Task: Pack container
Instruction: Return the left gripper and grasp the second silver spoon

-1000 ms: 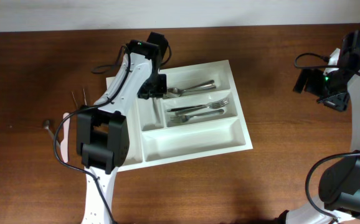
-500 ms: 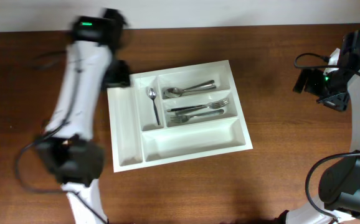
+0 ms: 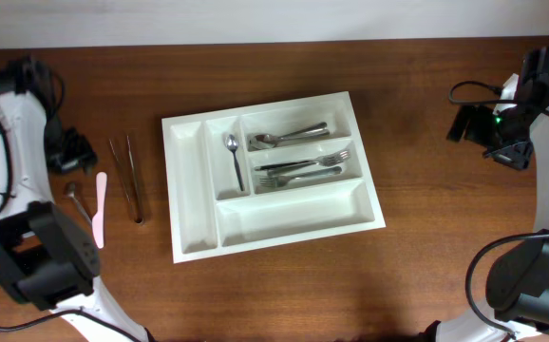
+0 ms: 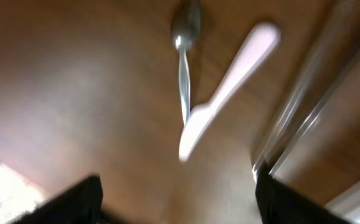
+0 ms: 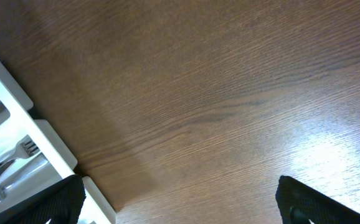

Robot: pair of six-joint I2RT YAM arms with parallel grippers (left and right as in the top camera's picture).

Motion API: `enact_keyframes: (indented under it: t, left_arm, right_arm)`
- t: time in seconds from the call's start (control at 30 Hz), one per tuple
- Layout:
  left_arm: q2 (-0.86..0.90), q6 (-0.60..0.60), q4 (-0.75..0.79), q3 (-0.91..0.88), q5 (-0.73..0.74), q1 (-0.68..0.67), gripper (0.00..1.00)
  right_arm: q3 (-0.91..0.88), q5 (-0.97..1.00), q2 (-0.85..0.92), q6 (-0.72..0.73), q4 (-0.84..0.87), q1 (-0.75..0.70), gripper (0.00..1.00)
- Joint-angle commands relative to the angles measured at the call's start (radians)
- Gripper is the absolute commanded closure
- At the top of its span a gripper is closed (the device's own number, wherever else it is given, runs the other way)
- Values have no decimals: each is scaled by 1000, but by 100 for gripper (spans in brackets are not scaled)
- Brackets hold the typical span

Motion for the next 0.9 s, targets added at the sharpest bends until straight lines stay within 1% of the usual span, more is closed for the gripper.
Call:
enact_keyframes:
  t: [0.0,0.07,0.13,0.23,0.33,0.43,0.5,0.57,0.6,0.67,0.73,0.8,0.87]
  left_arm:
    - [5,83,141,-193,101,57,20]
    - [5,116,248,-281,135,78,22]
    - [5,137,343,-351,138,90,25]
    - [5,164,436,-404,139,99,25]
    - [5,235,538,-463,154,103,24]
    - [5,241,603,-499,175,103,24]
    - [5,240,617,-505,195,103,24]
    - [5,240,616,-506,195,104,29]
    - [5,240,613,-506,198,105,30]
    - [5,240,598,-506,234,105,30]
    - [2,240,574,-506,268,104,34]
    - [-13,240,546,-506,269,104,38]
    - [-50,240,531,-506,269,105,38]
  right_arm:
    - [-5,2,-11,5,2,-5,1]
    - [-5,2,-11,5,2,-5,1]
    - [-5,2,-11,5,2,-5,1]
    - [-5,2,-11,5,2,-5,1]
    - [-5,2,-11,5,2,-5,1]
    - [-5,2,-11,5,2,-5,1]
    - [-5,2,-11,5,2,-5,1]
    - [-5,2,-11,5,2,-5,1]
    - [-5,2,-11,5,2,-5,1]
    - [-5,2,-11,5,2,-5,1]
    - [-5,2,-11,5,2,-5,1]
    - [-5,2,-11,5,2,-5,1]
    - [-5,2,-11,5,2,-5,1]
